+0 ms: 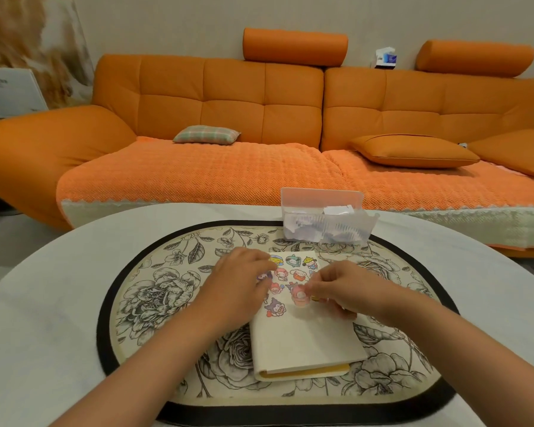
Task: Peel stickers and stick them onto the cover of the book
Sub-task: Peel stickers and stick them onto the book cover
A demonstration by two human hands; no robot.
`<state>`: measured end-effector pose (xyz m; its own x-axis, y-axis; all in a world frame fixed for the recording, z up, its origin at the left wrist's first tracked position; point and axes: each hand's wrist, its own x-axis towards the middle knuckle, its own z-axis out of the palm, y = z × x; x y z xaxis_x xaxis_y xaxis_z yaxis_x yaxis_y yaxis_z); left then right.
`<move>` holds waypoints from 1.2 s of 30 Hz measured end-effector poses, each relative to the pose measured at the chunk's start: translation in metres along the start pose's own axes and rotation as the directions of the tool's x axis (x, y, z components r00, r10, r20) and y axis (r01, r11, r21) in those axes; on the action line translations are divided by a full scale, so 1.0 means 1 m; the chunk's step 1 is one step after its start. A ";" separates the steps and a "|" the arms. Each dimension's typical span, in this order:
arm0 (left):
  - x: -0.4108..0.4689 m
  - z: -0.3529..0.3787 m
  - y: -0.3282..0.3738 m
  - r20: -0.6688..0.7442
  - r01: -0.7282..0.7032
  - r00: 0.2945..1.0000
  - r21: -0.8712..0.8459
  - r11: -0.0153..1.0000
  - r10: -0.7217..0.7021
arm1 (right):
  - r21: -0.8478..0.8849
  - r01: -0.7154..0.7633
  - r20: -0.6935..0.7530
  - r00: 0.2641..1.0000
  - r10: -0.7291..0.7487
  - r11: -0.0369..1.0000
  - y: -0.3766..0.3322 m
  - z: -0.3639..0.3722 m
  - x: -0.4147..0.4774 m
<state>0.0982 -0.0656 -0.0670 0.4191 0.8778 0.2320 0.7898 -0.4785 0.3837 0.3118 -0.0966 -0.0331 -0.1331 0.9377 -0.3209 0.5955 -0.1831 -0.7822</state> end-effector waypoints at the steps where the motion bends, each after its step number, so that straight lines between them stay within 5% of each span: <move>1: 0.000 0.003 -0.003 0.029 -0.018 0.999 0.019 1.000 0.017 | -0.011 -0.008 0.030 1.000 0.009 1.000 0.001 0.002 0.000; 28: -0.005 0.016 -0.001 0.013 -0.035 0.999 0.100 0.994 0.034 | -0.467 0.022 -0.164 0.980 -0.110 0.884 -0.002 0.025 0.006; 36: -0.005 0.016 0.004 -0.012 -0.067 0.998 0.095 0.993 0.069 | -0.605 0.032 -0.310 0.911 -0.273 0.796 0.005 0.024 -0.001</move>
<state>0.1063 -0.0719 -0.0810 0.4671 0.8426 0.2681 0.7988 -0.5321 0.2807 0.2961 -0.1055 -0.0495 -0.0380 0.9955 0.0868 0.9486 0.0633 -0.3100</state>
